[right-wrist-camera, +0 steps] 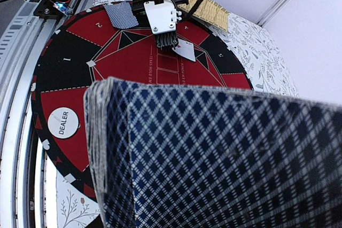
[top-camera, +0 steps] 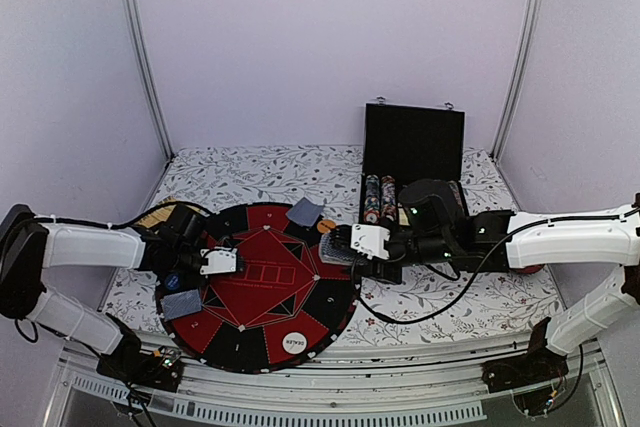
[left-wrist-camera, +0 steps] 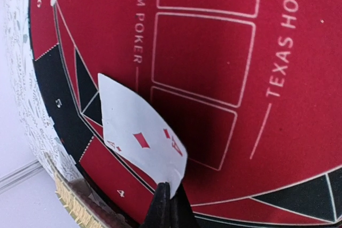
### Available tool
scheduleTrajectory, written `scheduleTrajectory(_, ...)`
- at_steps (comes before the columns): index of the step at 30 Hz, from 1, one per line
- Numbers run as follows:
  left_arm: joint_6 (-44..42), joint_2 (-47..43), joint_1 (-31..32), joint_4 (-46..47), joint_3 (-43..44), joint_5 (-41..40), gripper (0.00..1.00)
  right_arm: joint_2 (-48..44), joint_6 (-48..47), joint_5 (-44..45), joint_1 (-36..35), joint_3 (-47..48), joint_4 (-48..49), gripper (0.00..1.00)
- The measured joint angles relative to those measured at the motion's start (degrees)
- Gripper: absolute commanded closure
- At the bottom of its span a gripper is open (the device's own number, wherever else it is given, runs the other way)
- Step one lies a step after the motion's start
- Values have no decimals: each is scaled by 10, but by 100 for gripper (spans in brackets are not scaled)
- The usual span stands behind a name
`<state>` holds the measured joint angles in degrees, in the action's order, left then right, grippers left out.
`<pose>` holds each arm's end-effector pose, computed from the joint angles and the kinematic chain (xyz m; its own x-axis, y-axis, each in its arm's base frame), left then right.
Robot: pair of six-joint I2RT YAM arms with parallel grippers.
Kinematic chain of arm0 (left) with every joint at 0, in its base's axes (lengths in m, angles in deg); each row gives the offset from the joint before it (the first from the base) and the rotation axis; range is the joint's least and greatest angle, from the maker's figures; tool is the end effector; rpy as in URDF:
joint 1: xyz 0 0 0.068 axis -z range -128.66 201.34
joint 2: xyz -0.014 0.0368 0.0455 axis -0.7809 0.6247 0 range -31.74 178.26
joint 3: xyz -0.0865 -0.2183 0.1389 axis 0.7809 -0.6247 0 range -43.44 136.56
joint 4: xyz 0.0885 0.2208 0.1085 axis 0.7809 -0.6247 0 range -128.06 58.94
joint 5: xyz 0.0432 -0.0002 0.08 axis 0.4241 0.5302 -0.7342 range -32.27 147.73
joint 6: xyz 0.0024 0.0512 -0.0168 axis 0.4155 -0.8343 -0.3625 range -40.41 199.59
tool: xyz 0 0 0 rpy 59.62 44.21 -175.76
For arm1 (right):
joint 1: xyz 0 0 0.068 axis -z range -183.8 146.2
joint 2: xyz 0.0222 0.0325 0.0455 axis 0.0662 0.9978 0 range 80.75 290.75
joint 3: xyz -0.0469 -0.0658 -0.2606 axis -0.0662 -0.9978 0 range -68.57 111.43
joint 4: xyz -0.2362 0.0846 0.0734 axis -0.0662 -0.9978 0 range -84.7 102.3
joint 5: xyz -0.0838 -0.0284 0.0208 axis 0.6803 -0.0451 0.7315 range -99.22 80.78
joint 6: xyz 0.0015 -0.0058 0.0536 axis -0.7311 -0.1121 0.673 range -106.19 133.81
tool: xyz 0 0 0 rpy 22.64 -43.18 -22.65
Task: Distribute texas hold em gaming equipment
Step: Flop the poker card into the community card area.
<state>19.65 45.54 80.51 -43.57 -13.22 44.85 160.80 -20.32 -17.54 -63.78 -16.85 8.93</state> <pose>0.2028 -0.1041 0.1388 -0.0512 0.9949 -0.0873 0.8402 0.0902 0.5347 0.1513 0.2722 0.2527 0.2977 -0.5946 -0.7469 -0.9077 0.0661 -0.4144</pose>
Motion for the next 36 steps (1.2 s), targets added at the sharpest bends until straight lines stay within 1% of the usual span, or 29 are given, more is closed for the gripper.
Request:
scheduleTrajectory(8,21,13,0,-47,9,8,100,-11,0,-2,0,-5,1,51)
scheduleTrajectory(29,35,13,-11,-66,15,13,100,-11,0,-7,0,-7,1,51)
scheduleTrajectory(32,33,1,-12,-64,5,13,85,-11,0,-7,0,-8,1,51)
scheduleTrajectory(36,26,-21,-13,-66,-6,14,75,-11,0,-7,0,-7,1,51)
